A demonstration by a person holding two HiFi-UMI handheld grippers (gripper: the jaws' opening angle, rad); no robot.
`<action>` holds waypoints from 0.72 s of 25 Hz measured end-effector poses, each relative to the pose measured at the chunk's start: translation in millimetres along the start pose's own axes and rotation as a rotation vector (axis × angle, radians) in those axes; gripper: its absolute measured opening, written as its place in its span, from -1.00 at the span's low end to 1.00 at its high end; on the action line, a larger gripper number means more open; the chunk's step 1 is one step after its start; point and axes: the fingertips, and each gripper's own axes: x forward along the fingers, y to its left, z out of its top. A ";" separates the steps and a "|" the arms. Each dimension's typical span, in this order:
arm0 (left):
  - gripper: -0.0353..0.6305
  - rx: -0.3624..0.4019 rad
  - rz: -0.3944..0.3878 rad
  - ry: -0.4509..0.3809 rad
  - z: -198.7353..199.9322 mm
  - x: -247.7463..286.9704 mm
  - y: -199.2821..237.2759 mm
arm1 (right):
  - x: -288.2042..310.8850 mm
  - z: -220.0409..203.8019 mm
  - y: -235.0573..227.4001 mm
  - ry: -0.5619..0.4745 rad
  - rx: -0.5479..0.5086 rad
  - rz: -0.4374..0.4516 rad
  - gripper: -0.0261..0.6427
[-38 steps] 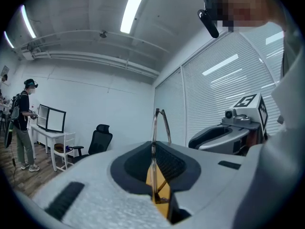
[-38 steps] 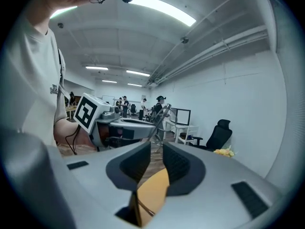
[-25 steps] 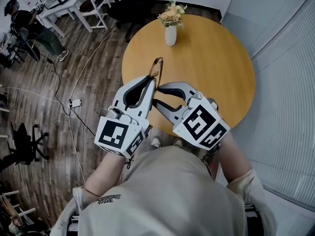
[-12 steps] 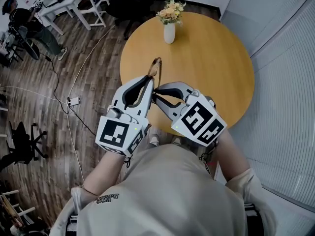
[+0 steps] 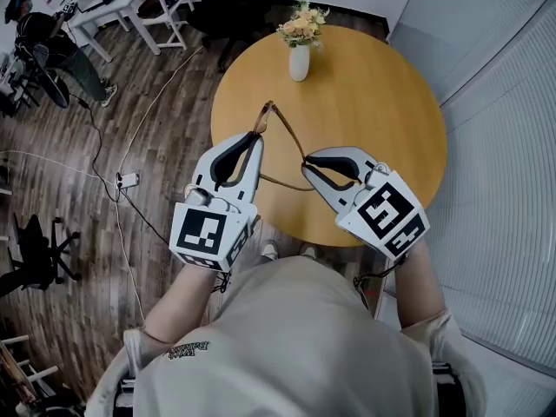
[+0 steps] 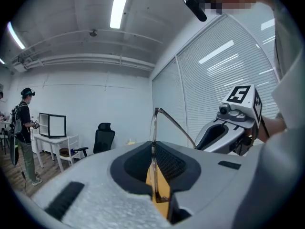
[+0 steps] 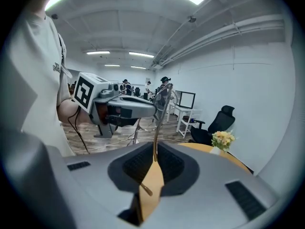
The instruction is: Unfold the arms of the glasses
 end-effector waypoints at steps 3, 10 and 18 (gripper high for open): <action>-0.77 0.018 -0.011 0.026 -3.5 1.8 -1.1 | -15.9 -4.6 -13.7 0.006 0.008 -0.045 -0.78; -0.77 0.079 -0.051 0.060 -9.2 5.8 -12.2 | -49.5 -11.0 -41.7 0.007 0.019 -0.163 -0.78; -0.77 0.131 -0.082 0.088 -18.2 7.6 -19.5 | -62.4 -10.6 -54.3 0.004 0.001 -0.236 -0.78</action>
